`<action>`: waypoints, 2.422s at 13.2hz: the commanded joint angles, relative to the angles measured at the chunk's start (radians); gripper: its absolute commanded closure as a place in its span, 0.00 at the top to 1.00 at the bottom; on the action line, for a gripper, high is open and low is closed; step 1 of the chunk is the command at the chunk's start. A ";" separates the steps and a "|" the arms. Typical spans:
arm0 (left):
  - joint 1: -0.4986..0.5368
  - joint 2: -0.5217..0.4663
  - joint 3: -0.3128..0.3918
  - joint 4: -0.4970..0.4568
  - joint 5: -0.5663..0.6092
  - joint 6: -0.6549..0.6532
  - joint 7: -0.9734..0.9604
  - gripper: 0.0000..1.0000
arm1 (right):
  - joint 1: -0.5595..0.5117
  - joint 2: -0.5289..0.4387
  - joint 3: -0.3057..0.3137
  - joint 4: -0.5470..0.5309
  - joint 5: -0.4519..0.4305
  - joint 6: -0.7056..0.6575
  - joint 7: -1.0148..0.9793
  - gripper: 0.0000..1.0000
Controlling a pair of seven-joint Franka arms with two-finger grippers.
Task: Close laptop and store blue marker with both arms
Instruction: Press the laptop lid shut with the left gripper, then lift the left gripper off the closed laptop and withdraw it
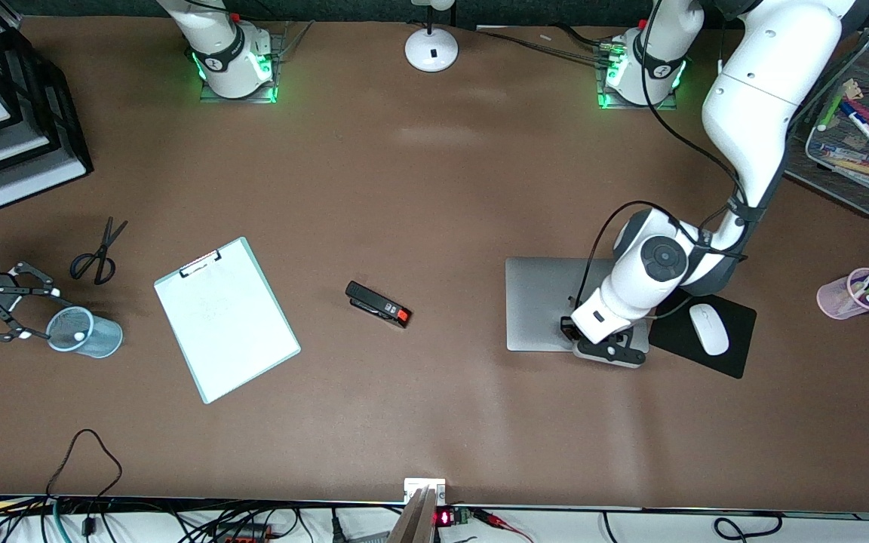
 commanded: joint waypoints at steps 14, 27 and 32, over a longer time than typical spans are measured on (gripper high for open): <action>0.025 -0.283 -0.051 0.316 -0.092 -0.874 0.115 1.00 | 0.304 -0.174 0.012 0.207 -0.683 -0.201 1.278 1.00; 0.007 -0.462 0.126 0.334 -0.244 -1.061 0.324 1.00 | 0.485 -0.238 0.016 0.294 -0.892 -0.425 1.918 1.00; -0.081 -0.707 0.317 -0.033 -0.310 -0.748 0.318 1.00 | 0.534 -0.253 0.018 0.289 -0.925 -0.425 1.988 1.00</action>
